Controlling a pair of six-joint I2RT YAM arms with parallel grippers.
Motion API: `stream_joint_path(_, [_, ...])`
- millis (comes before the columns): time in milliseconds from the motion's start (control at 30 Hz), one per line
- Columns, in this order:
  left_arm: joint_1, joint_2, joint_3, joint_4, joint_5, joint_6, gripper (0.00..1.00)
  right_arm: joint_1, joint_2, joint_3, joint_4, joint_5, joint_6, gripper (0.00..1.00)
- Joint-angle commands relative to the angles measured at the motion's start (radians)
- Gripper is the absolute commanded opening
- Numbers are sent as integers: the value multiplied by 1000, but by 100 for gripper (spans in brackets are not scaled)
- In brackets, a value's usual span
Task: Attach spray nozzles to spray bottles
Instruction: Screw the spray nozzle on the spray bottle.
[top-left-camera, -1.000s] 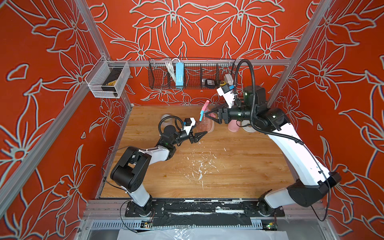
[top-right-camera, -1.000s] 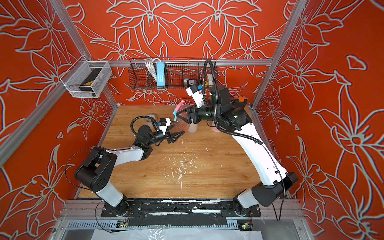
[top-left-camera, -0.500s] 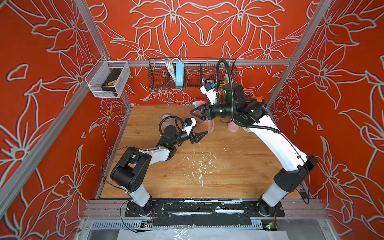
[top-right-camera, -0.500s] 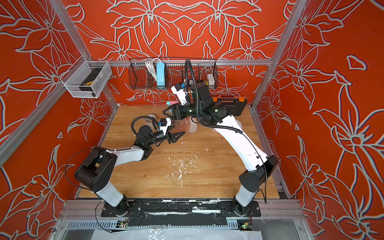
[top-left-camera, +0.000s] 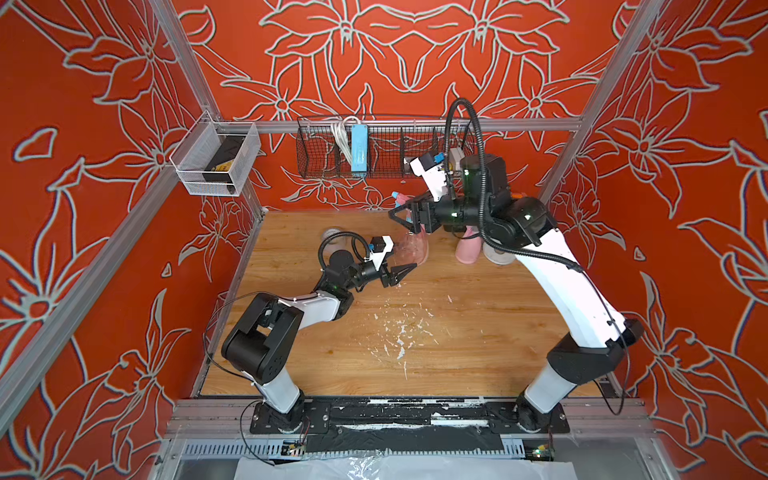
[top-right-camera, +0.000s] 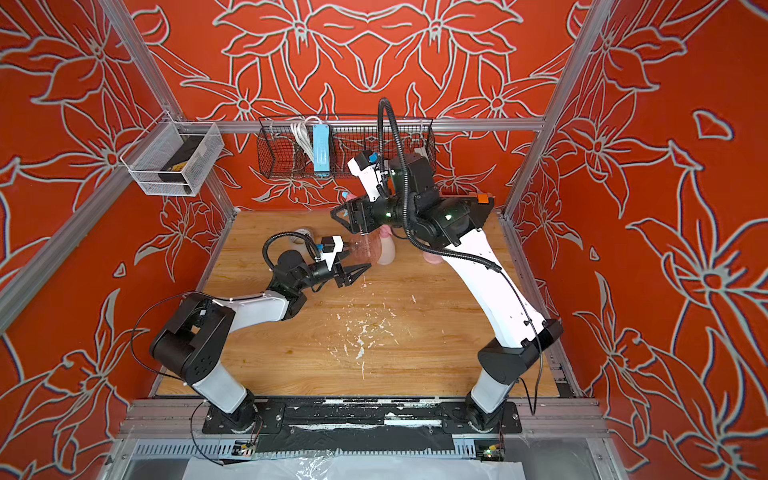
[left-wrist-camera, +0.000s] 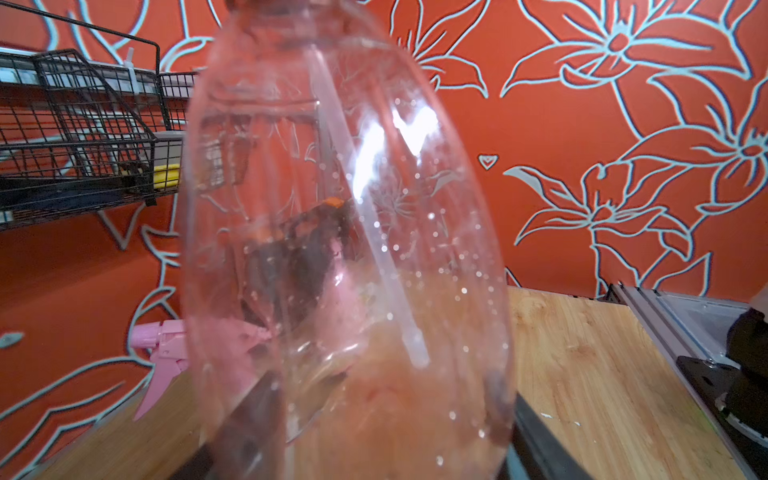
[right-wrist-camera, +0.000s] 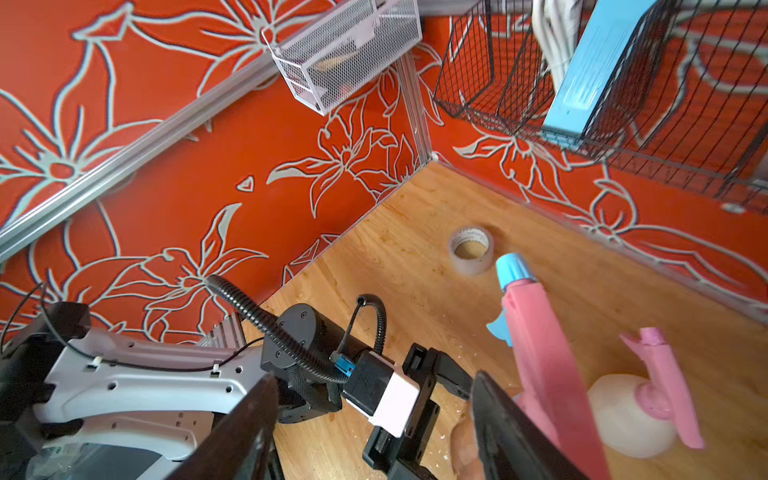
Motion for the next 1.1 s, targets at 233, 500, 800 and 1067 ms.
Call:
stream_joint_path(233, [4, -20, 14, 5, 30, 29, 44, -109, 86, 103, -122, -78, -90, 68])
stream_joint_path(500, [5, -19, 14, 6, 29, 27, 44, -109, -5, -68, -23, -96, -61, 70])
stream_joint_path(800, [5, -20, 17, 7, 29, 19, 44, -107, -49, -138, -6, -111, -43, 71])
stream_joint_path(1067, [5, -16, 23, 4, 29, 17, 44, -101, -83, -180, 8, -118, -25, 70])
